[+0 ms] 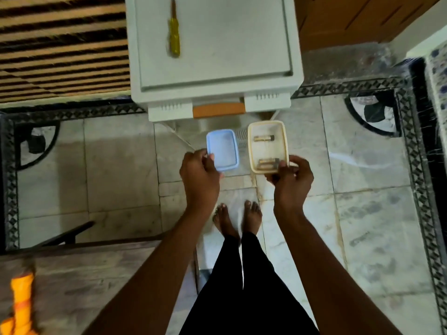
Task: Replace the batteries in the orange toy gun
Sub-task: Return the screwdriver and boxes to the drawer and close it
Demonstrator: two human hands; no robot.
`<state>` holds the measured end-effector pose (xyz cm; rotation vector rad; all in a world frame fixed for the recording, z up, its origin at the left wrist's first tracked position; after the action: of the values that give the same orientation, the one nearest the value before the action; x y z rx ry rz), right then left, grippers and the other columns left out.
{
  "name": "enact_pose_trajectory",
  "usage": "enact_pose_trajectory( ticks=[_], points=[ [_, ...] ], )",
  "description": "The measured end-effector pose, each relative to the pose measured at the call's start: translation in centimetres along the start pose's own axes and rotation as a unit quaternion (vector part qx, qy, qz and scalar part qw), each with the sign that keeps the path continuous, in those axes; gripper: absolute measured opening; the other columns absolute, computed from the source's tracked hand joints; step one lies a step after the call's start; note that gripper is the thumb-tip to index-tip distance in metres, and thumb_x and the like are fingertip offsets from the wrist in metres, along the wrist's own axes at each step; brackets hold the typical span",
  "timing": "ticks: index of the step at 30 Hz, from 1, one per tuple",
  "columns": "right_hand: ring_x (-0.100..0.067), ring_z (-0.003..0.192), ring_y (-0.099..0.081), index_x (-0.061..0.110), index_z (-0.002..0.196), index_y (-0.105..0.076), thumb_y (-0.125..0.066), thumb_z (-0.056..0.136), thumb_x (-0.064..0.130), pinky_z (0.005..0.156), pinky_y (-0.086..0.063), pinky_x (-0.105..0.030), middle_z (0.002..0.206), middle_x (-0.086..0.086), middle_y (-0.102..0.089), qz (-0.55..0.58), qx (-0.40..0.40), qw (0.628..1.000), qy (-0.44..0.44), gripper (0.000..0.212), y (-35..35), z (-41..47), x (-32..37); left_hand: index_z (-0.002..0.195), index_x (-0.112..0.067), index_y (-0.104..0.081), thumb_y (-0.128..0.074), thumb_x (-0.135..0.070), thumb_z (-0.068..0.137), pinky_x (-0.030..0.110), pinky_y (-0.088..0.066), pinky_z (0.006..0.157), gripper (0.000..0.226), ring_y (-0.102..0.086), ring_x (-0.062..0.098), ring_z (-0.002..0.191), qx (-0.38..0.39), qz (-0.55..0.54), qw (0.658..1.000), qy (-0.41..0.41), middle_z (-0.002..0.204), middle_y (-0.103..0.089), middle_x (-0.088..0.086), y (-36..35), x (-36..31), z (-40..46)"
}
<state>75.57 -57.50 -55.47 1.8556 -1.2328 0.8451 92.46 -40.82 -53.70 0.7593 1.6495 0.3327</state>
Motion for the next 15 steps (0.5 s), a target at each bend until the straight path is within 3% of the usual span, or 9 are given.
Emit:
enact_pose_trajectory(
  ticks=[5, 7, 9, 10, 13, 15],
  points=[
    [-0.022, 0.076, -0.073, 0.006, 0.113, -0.064, -0.058, 0.102, 0.003, 0.066, -0.066, -0.04, 0.086, -0.004, -0.068, -0.003, 0.013, 1.0, -0.004, 0.013, -4.8, 4.5, -1.9, 0.099, -0.002, -0.073, -0.066, -0.016, 0.098, 0.044, -0.064, 0.059, 0.016, -0.074, 0.033, 0.077, -0.011, 0.038, 0.999, 0.031, 0.104, -0.067, 0.016, -3.7, 3.9, 6.6],
    [-0.026, 0.079, -0.075, 0.003, 0.115, -0.064, -0.057, 0.101, 0.001, 0.066, -0.067, -0.038, 0.089, -0.01, -0.07, 0.009, 0.013, 1.0, -0.016, 0.016, -6.6, 6.3, -2.5, 0.081, -0.011, -0.067, -0.068, -0.01, 0.095, 0.047, -0.064, 0.064, 0.014, -0.074, 0.032, 0.075, -0.004, 0.027, 0.999, 0.046, 0.096, -0.07, 0.014, -4.9, 4.8, 8.8],
    [-0.026, 0.079, -0.074, 0.005, 0.114, -0.063, -0.057, 0.101, -0.001, 0.069, -0.067, -0.04, 0.09, -0.01, -0.07, 0.015, 0.015, 0.999, -0.025, 0.016, -8.3, 7.9, -3.3, 0.07, -0.02, -0.059, -0.07, 0.003, 0.09, 0.048, -0.064, 0.069, 0.032, -0.075, 0.029, 0.084, 0.005, 0.005, 0.998, 0.068, 0.094, -0.069, 0.012, -6.3, 5.5, 10.7],
    [-0.024, 0.079, -0.073, 0.006, 0.114, -0.062, -0.057, 0.101, 0.0, 0.071, -0.067, -0.041, 0.091, -0.008, -0.068, 0.02, 0.018, 0.999, -0.031, 0.015, -9.2, 8.7, -3.7, 0.072, -0.021, -0.06, -0.07, 0.009, 0.087, 0.048, -0.064, 0.072, 0.035, -0.074, 0.027, 0.091, 0.012, -0.015, 0.996, 0.083, 0.096, -0.069, 0.011, -7.0, 5.9, 11.6],
    [-0.027, 0.087, -0.073, 0.011, 0.112, -0.06, -0.058, 0.101, 0.001, 0.072, -0.067, -0.042, 0.106, -0.014, -0.069, 0.031, 0.011, 0.998, -0.05, 0.015, -11.3, 10.4, -5.0, 0.099, 0.0, -0.07, -0.067, 0.016, 0.086, 0.044, -0.065, 0.073, 0.021, -0.074, 0.022, 0.101, 0.029, -0.039, 0.992, 0.116, 0.105, -0.071, 0.011, -8.6, 7.0, 13.2],
    [-0.03, 0.09, -0.073, 0.018, 0.107, -0.058, -0.06, 0.1, 0.005, 0.076, -0.067, -0.045, 0.112, -0.016, -0.069, 0.019, -0.009, 0.999, -0.035, 0.015, -12.3, 11.5, -5.5, 0.09, -0.001, -0.069, -0.068, 0.015, 0.086, 0.041, -0.065, 0.072, 0.016, -0.074, 0.02, 0.094, 0.021, -0.034, 0.993, 0.108, 0.101, -0.072, 0.009, -9.2, 7.3, 14.2]
  ],
)
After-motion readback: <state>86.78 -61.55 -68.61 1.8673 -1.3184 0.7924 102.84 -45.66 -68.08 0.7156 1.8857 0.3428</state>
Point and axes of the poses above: each hand's wrist, its own z-axis towards the middle knuckle, its own y-axis out of the back of the hand, x = y × z, the point moved 7 cm from there along z, towards the middle knuckle
